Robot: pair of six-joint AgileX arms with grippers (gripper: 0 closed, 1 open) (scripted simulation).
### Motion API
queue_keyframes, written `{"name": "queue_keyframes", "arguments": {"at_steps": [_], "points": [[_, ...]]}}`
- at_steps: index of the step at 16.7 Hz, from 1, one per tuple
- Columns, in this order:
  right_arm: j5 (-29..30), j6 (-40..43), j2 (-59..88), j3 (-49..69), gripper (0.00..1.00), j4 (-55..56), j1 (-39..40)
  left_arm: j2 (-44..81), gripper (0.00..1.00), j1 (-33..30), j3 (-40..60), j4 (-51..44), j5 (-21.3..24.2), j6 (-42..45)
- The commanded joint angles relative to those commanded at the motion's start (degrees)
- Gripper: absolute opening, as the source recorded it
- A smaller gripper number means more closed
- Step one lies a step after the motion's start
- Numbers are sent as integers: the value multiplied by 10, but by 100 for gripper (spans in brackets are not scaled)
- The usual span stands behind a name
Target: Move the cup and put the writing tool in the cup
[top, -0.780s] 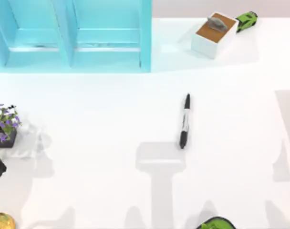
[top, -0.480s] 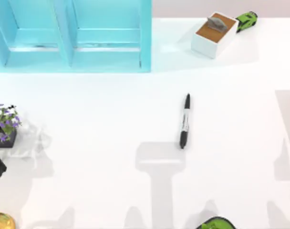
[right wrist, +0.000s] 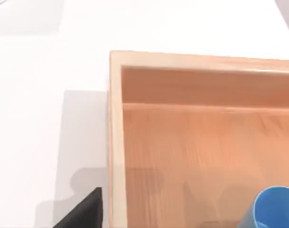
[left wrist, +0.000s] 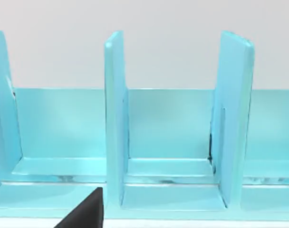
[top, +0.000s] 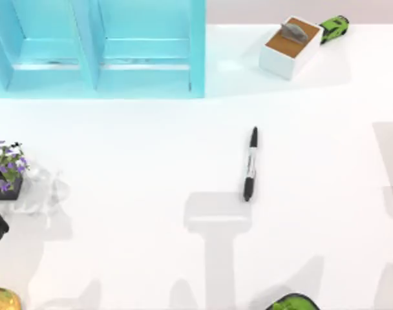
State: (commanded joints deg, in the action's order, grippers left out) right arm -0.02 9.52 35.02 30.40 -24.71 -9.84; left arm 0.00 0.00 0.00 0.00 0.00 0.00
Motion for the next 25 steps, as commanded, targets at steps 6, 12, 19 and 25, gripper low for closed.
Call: {"name": "queue_keyframes", "arguments": {"at_steps": [6, 12, 19, 25], "points": [[0, 84, 322, 277, 100, -221, -87, 0, 100, 0, 0, 0, 0, 0], [-1, 156, 596, 513, 100, -410, -161, 0, 100, 0, 0, 0, 0, 0], [-1, 190, 732, 628, 100, -501, -198, 0, 100, 0, 0, 0, 0, 0], [-1, 189, 734, 619, 100, -492, -196, 0, 100, 0, 0, 0, 0, 0]]}}
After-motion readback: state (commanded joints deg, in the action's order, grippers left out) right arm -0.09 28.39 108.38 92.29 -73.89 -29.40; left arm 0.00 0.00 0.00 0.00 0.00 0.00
